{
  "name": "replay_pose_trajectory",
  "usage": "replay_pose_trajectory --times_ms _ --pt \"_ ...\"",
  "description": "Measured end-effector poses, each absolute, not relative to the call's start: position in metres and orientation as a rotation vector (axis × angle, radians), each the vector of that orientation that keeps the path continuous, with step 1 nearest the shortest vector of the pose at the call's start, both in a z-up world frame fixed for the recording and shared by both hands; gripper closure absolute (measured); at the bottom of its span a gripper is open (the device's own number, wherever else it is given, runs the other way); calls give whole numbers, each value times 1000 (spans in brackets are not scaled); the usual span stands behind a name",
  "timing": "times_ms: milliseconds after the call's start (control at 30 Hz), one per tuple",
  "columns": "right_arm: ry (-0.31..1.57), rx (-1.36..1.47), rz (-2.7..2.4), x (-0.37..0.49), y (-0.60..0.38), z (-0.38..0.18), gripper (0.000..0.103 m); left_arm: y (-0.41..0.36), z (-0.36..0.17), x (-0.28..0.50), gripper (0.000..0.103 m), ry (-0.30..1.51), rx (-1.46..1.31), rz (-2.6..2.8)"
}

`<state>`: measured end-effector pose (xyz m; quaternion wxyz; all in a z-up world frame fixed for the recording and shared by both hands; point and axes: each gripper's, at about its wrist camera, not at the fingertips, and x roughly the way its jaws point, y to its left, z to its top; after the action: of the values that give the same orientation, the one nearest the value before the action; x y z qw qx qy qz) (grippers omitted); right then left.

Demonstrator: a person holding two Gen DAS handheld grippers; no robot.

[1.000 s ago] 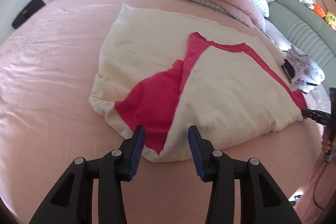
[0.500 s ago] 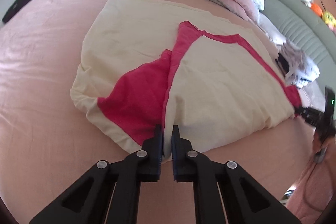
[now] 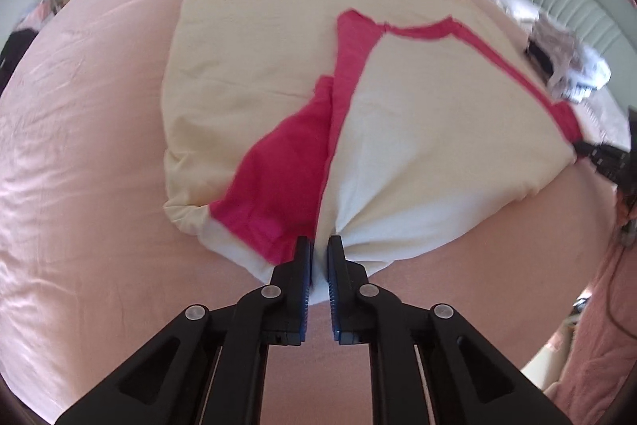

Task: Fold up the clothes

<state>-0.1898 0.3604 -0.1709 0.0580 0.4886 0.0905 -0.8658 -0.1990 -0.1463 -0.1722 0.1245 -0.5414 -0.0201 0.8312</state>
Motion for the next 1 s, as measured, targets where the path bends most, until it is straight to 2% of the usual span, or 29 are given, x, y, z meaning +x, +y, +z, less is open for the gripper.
replay_pose_trajectory --times_ms 67,133,167,200,267,367,533,667,800,833,1000 --pt "118 1467 -2661 -188 372 -158 81 -151 -155 -193 94 -101 -1532 2454" --pt "-64 1359 -2697 -183 377 -136 77 -146 -134 -188 88 -80 -1426 2523" --pt "-140 1293 -2702 -181 376 -126 77 -139 -125 -186 77 -72 -1367 2548" --pt "-192 1240 -2698 -180 372 -117 77 -129 -120 -188 58 -74 -1307 2559" --pt "-112 1225 -2640 -188 341 -115 74 -101 -117 -196 38 -79 -1192 2560" --pt "119 1277 -2550 -207 276 -135 74 -44 -144 -213 38 38 -1214 2517" --pt "311 1375 -2434 -225 205 -182 74 19 -199 -226 37 301 -1348 2417" --pt "396 1370 -2400 -217 233 -189 78 -6 -199 -213 33 401 -1344 2303" --pt "413 1460 -2418 -212 297 -184 78 -20 -200 -205 32 706 -1405 2229" --pt "371 1481 -2400 -211 310 -181 78 -26 -195 -205 32 679 -1416 2233" --pt "287 1461 -2502 -212 321 -157 74 -34 -168 -220 32 293 -1291 2344"
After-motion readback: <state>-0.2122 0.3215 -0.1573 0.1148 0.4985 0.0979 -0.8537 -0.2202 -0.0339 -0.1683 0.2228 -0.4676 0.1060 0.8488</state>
